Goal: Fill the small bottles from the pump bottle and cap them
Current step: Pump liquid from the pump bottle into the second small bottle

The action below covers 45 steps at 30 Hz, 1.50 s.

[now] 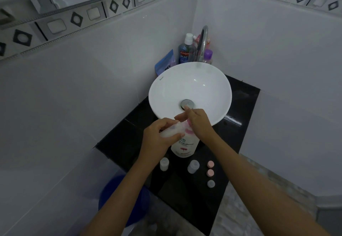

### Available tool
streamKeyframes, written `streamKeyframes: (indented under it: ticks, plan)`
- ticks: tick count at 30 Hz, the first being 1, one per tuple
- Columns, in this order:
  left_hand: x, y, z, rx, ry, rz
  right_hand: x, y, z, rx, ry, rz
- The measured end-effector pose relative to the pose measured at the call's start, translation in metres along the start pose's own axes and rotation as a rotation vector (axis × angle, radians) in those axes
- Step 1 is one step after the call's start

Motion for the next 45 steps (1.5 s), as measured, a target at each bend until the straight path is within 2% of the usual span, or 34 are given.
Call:
streamKeyframes:
  ticks: [4, 8, 17, 25, 41, 45]
  plan:
    - [-0.001, -0.002, -0.007, -0.036, 0.009, -0.027, 0.003, -0.001, 0.007, 0.031, -0.024, -0.021]
    - [-0.002, -0.001, 0.002, -0.001, 0.007, -0.022, -0.005, 0.001, -0.006, -0.024, -0.094, -0.065]
    - [-0.002, 0.0, -0.003, -0.024, 0.006, -0.033, 0.001, 0.0, 0.003, 0.007, -0.012, -0.016]
    - [-0.004, 0.0, -0.004, -0.035, 0.019, -0.057, 0.0, 0.002, 0.003, 0.002, -0.053, -0.024]
    - [-0.004, 0.0, -0.008, 0.115, 0.184, -0.004, -0.002, 0.002, -0.001, -0.01, -0.018, -0.025]
    - [-0.011, -0.001, -0.01, 0.073, 0.178, 0.043, -0.001, 0.003, 0.001, -0.002, 0.0, -0.019]
Point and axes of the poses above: each hand's wrist, its own y-axis towards the middle knuckle, its own x-axis out of the palm, z = x × y, the point moved 1 cm from there along y, towards the middle knuckle, and after that the axes turned 3 degrees about z, right-handed, at the moved point
